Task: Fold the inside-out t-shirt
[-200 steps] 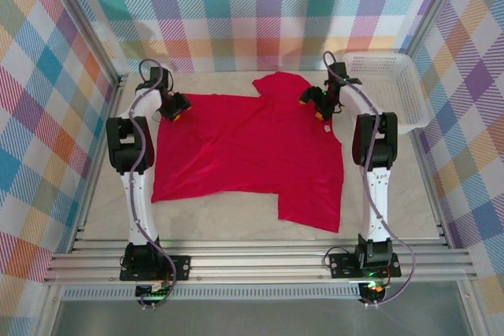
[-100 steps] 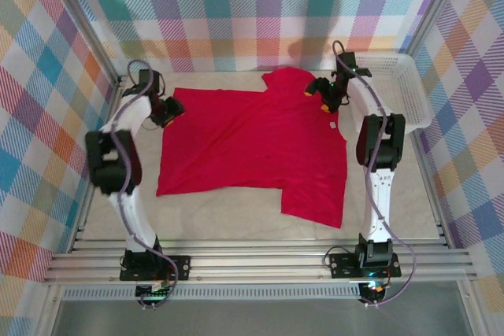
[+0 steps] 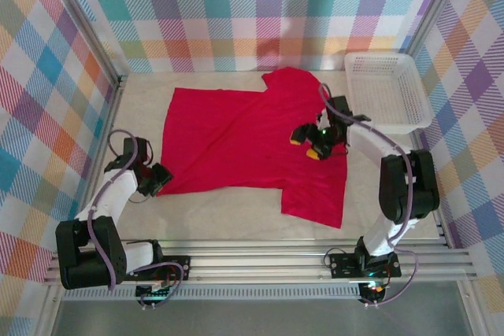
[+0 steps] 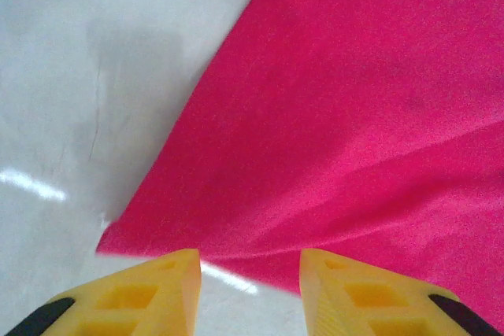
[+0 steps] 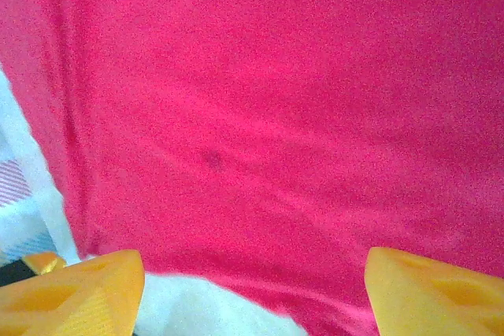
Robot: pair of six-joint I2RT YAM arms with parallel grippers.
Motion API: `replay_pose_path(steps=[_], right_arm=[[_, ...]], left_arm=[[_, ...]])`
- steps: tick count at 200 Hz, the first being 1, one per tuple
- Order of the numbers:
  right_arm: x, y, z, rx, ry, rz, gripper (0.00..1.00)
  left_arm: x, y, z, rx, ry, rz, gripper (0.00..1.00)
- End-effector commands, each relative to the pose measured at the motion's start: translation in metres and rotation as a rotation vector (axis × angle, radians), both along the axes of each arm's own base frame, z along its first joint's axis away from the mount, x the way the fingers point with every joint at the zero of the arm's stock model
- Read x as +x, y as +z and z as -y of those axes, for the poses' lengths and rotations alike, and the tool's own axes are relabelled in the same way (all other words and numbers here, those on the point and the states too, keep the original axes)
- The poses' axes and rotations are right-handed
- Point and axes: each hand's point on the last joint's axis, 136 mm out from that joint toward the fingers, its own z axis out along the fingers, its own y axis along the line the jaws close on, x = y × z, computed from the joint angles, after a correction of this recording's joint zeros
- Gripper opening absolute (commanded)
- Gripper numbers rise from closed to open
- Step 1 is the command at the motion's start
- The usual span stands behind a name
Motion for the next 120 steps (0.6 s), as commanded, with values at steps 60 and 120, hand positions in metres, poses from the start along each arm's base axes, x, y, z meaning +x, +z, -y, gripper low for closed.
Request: replay_pose_path(steps=[60, 120], right_arm=[[-0.057, 0.018, 0.026, -0.108, 0.027, 0.059, 0.75], [-0.102, 0.006, 0.052, -0.211, 0.005, -0.011, 0.75]], left_arm=[[-0.014, -0.013, -0.028, 0.112, 0.121, -0.06, 0.46], [-0.015, -0.04, -0.027, 0.094, 0.146, -0.079, 0.46]])
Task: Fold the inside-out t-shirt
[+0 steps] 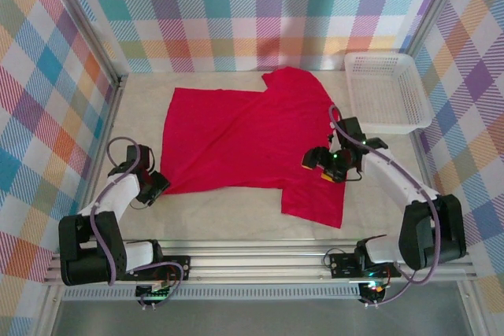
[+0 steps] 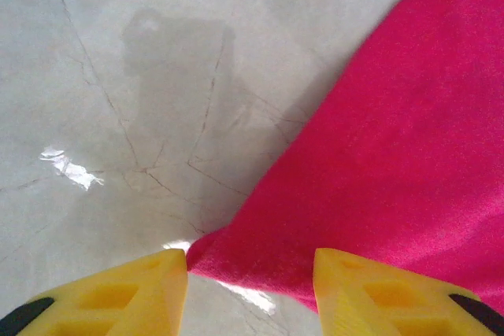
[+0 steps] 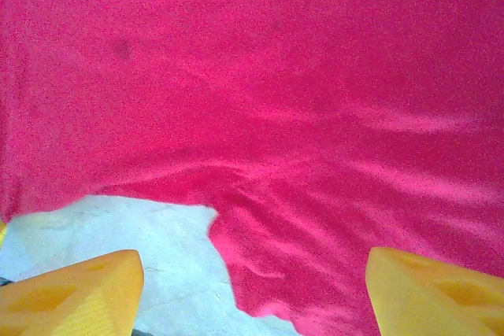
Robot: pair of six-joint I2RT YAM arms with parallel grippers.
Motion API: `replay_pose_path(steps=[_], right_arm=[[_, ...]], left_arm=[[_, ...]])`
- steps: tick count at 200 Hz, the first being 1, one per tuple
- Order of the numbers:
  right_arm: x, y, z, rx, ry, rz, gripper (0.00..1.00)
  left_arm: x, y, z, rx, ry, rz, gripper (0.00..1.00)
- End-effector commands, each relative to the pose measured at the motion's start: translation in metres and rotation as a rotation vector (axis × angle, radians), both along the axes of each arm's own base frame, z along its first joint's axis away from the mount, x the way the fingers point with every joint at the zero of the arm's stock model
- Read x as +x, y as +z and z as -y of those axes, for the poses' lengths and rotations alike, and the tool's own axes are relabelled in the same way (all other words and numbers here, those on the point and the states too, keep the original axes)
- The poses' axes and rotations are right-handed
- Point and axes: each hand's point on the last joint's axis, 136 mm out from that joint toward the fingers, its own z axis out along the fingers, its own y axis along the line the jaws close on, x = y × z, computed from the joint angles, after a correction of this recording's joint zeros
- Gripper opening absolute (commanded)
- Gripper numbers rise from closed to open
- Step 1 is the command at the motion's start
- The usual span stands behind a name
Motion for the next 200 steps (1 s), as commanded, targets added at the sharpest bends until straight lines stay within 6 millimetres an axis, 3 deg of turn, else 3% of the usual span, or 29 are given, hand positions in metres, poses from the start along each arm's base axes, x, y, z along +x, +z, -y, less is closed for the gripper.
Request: replay_pose_path(steps=[1, 10, 27, 43, 57, 81, 114, 148, 200], right_arm=[[-0.021, -0.002, 0.015, -0.066, -0.003, -0.029, 0.75], [-0.028, -0.003, 0.02, -0.09, -0.008, -0.046, 0.75], [-0.044, -0.01, 0.031, -0.141, -0.023, -0.091, 0.74], [-0.06, -0.021, 0.04, -0.183, -0.027, -0.15, 0.72], [-0.074, -0.031, 0.045, -0.221, -0.028, -0.214, 0.69], [-0.089, -0.041, 0.05, -0.279, -0.044, -0.27, 0.63], [-0.101, -0.055, 0.05, -0.285, -0.101, -0.344, 0.53], [-0.118, -0.074, 0.06, -0.299, -0.215, -0.376, 0.54], [-0.133, -0.071, 0.073, -0.343, -0.283, -0.39, 0.57]], left_arm=[[-0.001, -0.012, -0.004, -0.002, 0.037, -0.012, 0.46], [0.002, -0.014, -0.003, -0.014, 0.037, -0.007, 0.42], [0.007, -0.01, -0.001, -0.024, 0.038, 0.016, 0.25], [0.015, 0.005, -0.004, -0.012, 0.042, 0.057, 0.08], [0.023, 0.021, -0.006, 0.001, 0.041, 0.095, 0.02], [0.037, 0.043, -0.003, -0.021, 0.03, 0.151, 0.0], [0.045, 0.049, 0.007, -0.087, 0.019, 0.178, 0.0], [0.05, 0.053, 0.009, -0.092, 0.0, 0.197, 0.01], [0.059, 0.049, 0.015, -0.126, -0.027, 0.204, 0.01]])
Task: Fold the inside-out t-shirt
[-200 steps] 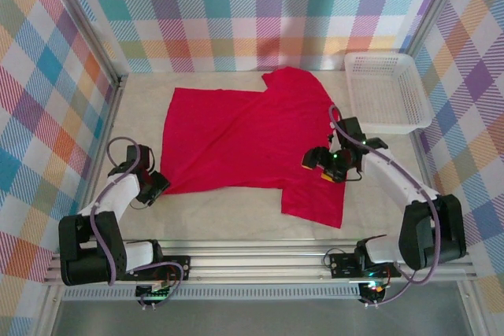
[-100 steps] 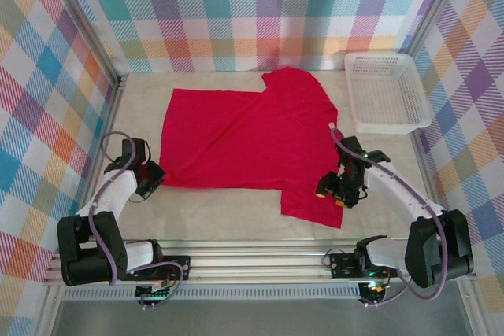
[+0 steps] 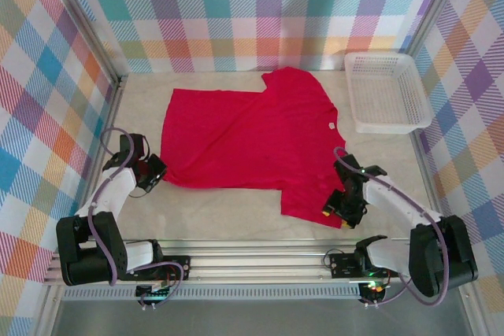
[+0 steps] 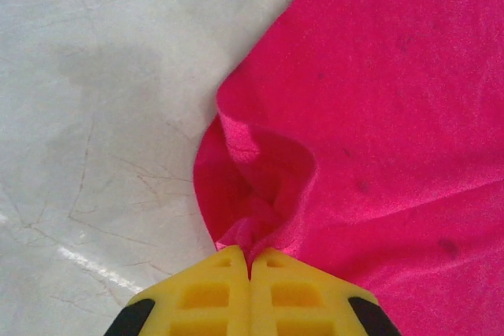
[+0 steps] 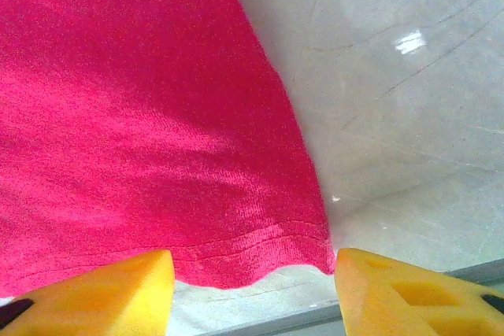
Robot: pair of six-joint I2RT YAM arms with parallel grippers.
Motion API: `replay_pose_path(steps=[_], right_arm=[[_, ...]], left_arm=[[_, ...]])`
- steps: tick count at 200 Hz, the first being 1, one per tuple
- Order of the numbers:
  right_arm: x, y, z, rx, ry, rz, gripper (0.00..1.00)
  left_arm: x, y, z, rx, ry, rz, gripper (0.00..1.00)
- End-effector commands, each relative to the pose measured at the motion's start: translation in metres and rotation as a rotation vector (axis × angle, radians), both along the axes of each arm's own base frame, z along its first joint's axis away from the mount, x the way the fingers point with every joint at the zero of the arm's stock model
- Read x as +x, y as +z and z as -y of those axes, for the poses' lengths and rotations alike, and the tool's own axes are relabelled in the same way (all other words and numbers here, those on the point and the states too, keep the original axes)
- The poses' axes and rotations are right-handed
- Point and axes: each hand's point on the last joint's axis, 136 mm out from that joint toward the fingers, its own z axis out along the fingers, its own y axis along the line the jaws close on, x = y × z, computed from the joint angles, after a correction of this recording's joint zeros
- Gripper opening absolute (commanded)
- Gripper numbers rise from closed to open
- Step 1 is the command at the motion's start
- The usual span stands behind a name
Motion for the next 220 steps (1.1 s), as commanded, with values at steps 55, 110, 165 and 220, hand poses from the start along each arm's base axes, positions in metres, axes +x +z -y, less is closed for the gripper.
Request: replay_pose_path(steps=[55, 110, 165, 220], right_arm=[[-0.004, 0.001, 0.01, -0.071, -0.041, -0.008, 0.54], [0.013, -0.027, -0.008, -0.065, -0.032, -0.017, 0.45], [0.028, -0.004, -0.014, -0.06, -0.024, 0.074, 0.0], [0.134, 0.162, -0.018, -0.096, 0.133, 0.577, 0.0]], left_arm=[[0.012, 0.006, 0.007, -0.037, -0.039, 0.032, 0.01], [0.019, 0.025, 0.006, -0.034, -0.034, 0.069, 0.01], [0.022, 0.044, 0.004, -0.012, -0.045, 0.092, 0.01], [0.064, 0.152, -0.008, 0.054, -0.04, 0.281, 0.01]])
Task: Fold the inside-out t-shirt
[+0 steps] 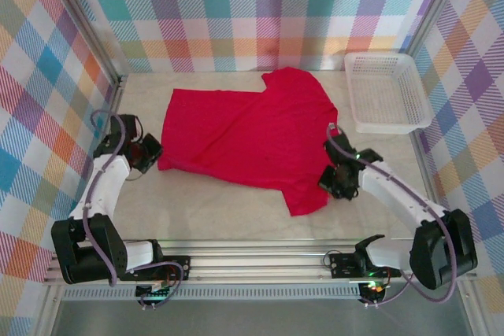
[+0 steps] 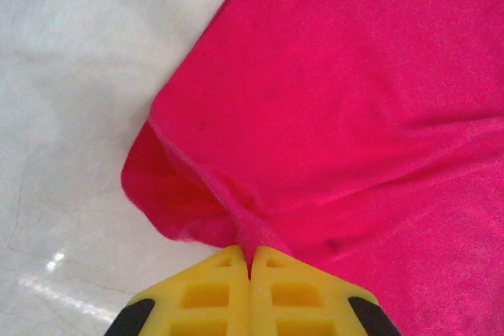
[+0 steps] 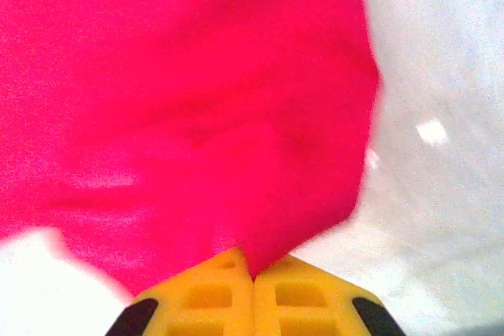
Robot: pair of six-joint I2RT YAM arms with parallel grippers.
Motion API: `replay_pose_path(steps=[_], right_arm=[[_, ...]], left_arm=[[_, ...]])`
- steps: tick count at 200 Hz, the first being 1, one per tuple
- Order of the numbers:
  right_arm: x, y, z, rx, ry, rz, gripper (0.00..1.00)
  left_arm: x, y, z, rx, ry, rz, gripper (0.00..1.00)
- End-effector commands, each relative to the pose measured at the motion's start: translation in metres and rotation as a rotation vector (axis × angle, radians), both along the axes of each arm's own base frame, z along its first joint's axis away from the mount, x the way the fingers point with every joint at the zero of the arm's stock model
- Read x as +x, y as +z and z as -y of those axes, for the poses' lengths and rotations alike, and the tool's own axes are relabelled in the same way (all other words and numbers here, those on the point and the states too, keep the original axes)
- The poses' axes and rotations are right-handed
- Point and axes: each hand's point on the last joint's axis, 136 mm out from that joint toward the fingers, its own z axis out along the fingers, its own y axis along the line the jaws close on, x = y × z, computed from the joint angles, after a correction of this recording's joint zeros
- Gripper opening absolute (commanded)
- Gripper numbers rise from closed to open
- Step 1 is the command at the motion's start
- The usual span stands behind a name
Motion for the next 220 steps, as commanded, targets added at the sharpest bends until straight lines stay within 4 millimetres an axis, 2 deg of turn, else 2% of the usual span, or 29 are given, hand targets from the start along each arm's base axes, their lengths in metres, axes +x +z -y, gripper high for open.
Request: replay_pose_path(steps=[1, 16, 26, 38, 53, 71, 93, 110, 130, 158, 175, 189, 203, 220], right_arm=[[0.049, 0.095, 0.007, -0.059, 0.09, 0.288, 0.0], [0.071, 0.173, 0.01, -0.1, 0.13, 0.469, 0.0], [0.078, 0.226, 0.015, -0.118, 0.132, 0.592, 0.0], [0.079, 0.285, 0.017, -0.12, 0.144, 0.741, 0.0], [0.069, 0.355, 0.022, -0.105, 0.143, 0.925, 0.0], [0.048, 0.417, 0.029, -0.092, 0.151, 1.097, 0.0], [0.018, 0.466, 0.042, -0.1, 0.143, 1.23, 0.0], [-0.004, 0.491, 0.054, -0.112, 0.123, 1.309, 0.0], [-0.023, 0.513, 0.066, -0.134, 0.098, 1.382, 0.0], [-0.031, 0.533, 0.074, -0.176, 0.077, 1.445, 0.0], [-0.023, 0.54, 0.074, -0.21, 0.076, 1.459, 0.0], [-0.01, 0.542, 0.07, -0.235, 0.084, 1.457, 0.0], [0.014, 0.536, 0.063, -0.269, 0.098, 1.427, 0.0], [0.051, 0.522, 0.051, -0.315, 0.12, 1.378, 0.0]], left_arm=[[0.022, 0.073, -0.009, 0.062, -0.006, 0.141, 0.01], [0.033, 0.134, -0.011, 0.091, -0.013, 0.268, 0.01], [0.036, 0.18, -0.01, 0.112, -0.022, 0.365, 0.0], [0.036, 0.233, -0.007, 0.136, -0.044, 0.489, 0.0], [0.025, 0.302, -0.002, 0.169, -0.072, 0.671, 0.0], [0.0, 0.365, 0.0, 0.214, -0.06, 0.846, 0.0], [-0.036, 0.414, -0.001, 0.277, -0.033, 0.984, 0.0], [-0.057, 0.436, 0.001, 0.319, -0.034, 1.045, 0.0], [-0.071, 0.45, 0.002, 0.354, -0.037, 1.077, 0.0], [-0.077, 0.463, 0.0, 0.4, -0.034, 1.103, 0.0], [-0.071, 0.464, -0.003, 0.419, -0.028, 1.096, 0.0], [-0.058, 0.459, -0.005, 0.423, -0.033, 1.077, 0.0], [-0.039, 0.448, -0.007, 0.416, -0.042, 1.044, 0.0], [-0.007, 0.421, -0.011, 0.398, -0.056, 0.977, 0.0]])
